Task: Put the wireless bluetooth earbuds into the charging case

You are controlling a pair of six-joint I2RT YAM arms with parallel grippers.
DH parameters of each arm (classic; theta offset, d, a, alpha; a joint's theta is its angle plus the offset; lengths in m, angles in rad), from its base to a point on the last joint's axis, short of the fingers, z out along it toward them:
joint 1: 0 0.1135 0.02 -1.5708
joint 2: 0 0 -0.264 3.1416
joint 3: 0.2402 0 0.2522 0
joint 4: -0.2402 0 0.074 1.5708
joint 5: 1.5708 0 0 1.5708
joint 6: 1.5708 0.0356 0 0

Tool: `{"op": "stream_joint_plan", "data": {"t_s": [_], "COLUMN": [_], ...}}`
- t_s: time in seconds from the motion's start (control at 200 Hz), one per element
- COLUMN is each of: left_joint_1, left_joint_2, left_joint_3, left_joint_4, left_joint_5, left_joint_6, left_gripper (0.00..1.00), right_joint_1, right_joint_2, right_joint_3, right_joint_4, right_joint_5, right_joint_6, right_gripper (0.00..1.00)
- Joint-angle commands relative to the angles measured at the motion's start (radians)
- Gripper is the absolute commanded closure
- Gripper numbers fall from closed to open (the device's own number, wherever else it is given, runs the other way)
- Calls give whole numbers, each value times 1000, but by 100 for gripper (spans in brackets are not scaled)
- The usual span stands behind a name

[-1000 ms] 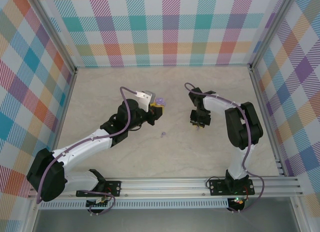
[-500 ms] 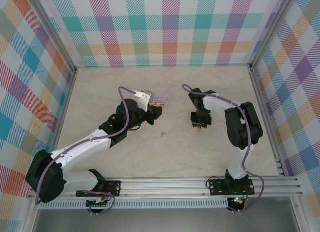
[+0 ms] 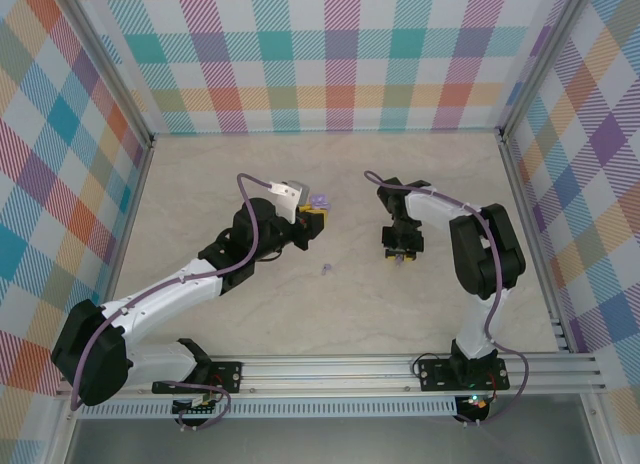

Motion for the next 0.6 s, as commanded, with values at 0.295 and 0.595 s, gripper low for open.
{"op": "stream_joint_plan", "data": {"t_s": [0.295,0.595], "left_joint_1": [1,2], "left_joint_2": [-28,-22], "left_joint_3": [-16,-16], "left_joint_4": [1,-3], "left_joint_5": [-4,2], "left_joint_6": [-2,-9], "left_gripper": [90,90], "right_joint_1": [6,9], "right_joint_2": [52,-41], "right_joint_3": [-20,-66], "right_joint_4": [31,103], "right_joint_5": [25,50], "right_joint_6": [55,15], "right_gripper": [77,87]}}
